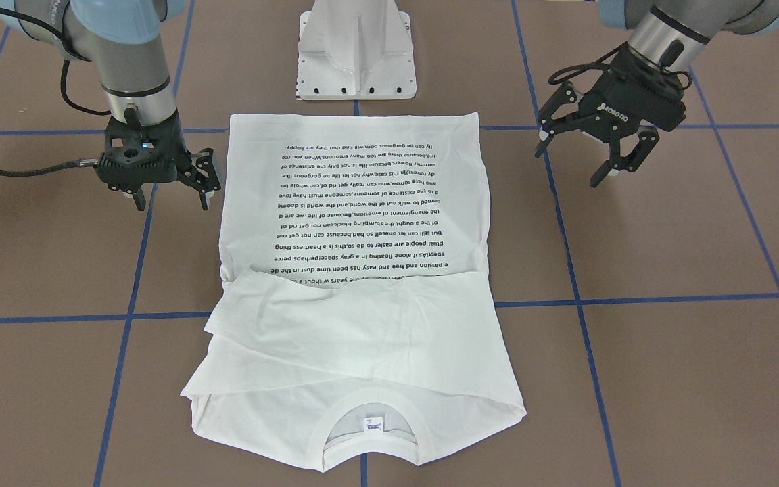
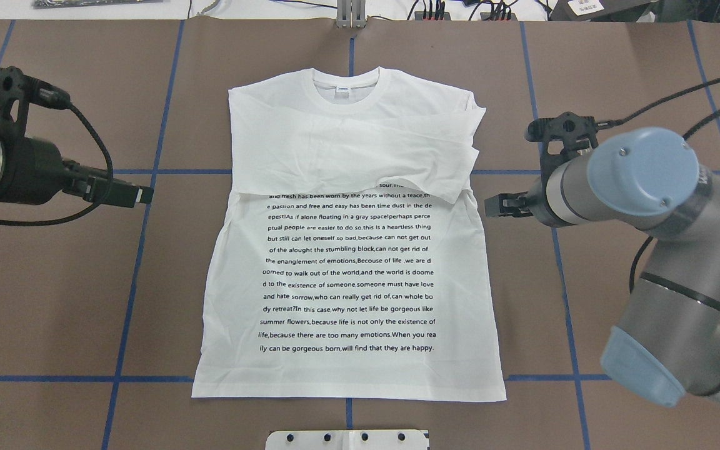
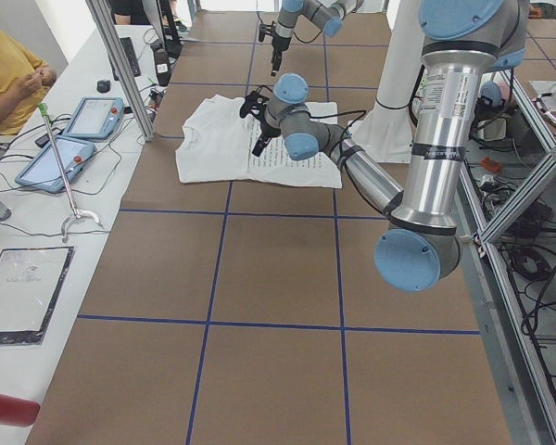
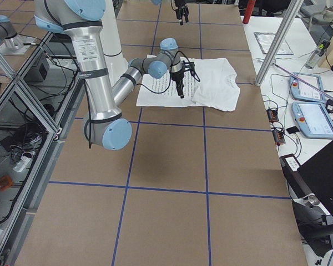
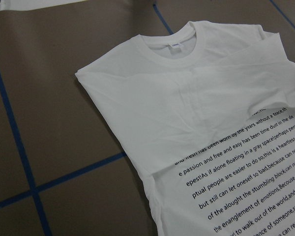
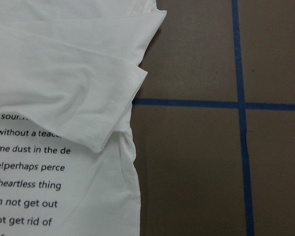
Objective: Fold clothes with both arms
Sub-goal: 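Move both grippers down to the shirt hem nearest the robot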
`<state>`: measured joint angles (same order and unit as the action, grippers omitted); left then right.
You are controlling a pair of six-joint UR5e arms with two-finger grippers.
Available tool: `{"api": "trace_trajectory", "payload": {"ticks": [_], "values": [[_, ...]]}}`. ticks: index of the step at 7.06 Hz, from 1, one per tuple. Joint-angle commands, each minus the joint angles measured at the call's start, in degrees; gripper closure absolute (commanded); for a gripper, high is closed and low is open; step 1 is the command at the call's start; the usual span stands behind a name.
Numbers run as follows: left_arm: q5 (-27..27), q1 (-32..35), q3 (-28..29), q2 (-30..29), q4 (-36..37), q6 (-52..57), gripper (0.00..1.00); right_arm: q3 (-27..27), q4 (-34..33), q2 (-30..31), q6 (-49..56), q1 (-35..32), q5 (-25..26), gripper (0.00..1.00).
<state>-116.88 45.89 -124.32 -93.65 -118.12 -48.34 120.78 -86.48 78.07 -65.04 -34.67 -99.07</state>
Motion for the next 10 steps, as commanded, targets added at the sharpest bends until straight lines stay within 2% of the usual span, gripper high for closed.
{"api": "trace_trajectory", "payload": {"ticks": [1,2,4,5,7,8,10], "values": [[7.7,-12.0,-6.2,6.8,-0.1,-12.5,0.00,7.6,4.3,9.1,-11.0,8.7,4.1,0.00],[14.9,-19.2,-6.2,7.7,-0.1,-19.5,0.00,9.0,4.3,10.6,-13.3,13.4,8.2,0.00],[27.4,-31.6,-4.0,8.7,0.0,-32.3,0.00,10.1,4.2,10.6,-16.3,17.9,11.3,0.00],[30.2,-34.6,-0.8,8.0,-0.1,-35.7,0.03,10.1,4.2,10.6,-16.4,18.0,11.5,0.00],[33.0,-37.4,2.5,5.8,0.1,-39.6,0.29,10.1,4.2,10.6,-16.4,18.0,11.7,0.00],[33.1,-37.9,3.1,5.8,0.6,-39.6,0.55,10.1,4.2,10.6,-16.4,18.1,11.7,0.00],[33.3,-39.9,4.2,5.8,1.6,-39.6,0.55,10.1,4.2,10.6,-16.4,18.3,11.7,0.00]]}}
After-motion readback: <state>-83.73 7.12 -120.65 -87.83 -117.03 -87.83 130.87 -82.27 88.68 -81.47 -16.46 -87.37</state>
